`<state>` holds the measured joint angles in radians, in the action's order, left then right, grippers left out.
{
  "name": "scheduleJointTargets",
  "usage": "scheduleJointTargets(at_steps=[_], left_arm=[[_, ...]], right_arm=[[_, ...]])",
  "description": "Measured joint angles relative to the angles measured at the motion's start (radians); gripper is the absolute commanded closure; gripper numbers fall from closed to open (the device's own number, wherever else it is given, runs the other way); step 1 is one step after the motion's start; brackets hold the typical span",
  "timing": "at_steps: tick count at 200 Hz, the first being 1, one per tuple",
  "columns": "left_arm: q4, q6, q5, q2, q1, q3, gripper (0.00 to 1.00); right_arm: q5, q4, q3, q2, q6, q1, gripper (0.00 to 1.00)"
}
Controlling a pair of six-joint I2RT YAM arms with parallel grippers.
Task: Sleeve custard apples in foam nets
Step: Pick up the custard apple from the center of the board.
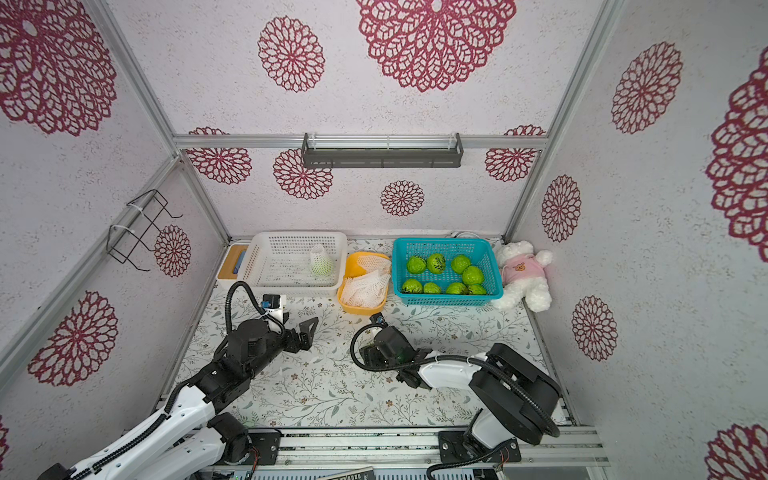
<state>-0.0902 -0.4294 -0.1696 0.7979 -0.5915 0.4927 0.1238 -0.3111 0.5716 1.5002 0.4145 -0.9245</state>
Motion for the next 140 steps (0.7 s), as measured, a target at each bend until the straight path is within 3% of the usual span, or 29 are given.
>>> scheduleJointTargets(at_steps=[29, 71, 140], left_arm=[[0.002, 0.000, 0.000, -0.002, -0.002, 0.000, 0.03], [0.003, 0.004, -0.001, -0.007, -0.002, 0.000, 0.03], [0.003, 0.005, -0.002, -0.005, -0.005, 0.000, 0.03]], right_arm=[[-0.010, 0.003, 0.000, 0.005, -0.002, 0.000, 0.12], [-0.021, 0.016, 0.000, 0.018, -0.002, 0.000, 0.13], [-0.026, 0.018, 0.006, 0.033, 0.008, 0.000, 0.36]])
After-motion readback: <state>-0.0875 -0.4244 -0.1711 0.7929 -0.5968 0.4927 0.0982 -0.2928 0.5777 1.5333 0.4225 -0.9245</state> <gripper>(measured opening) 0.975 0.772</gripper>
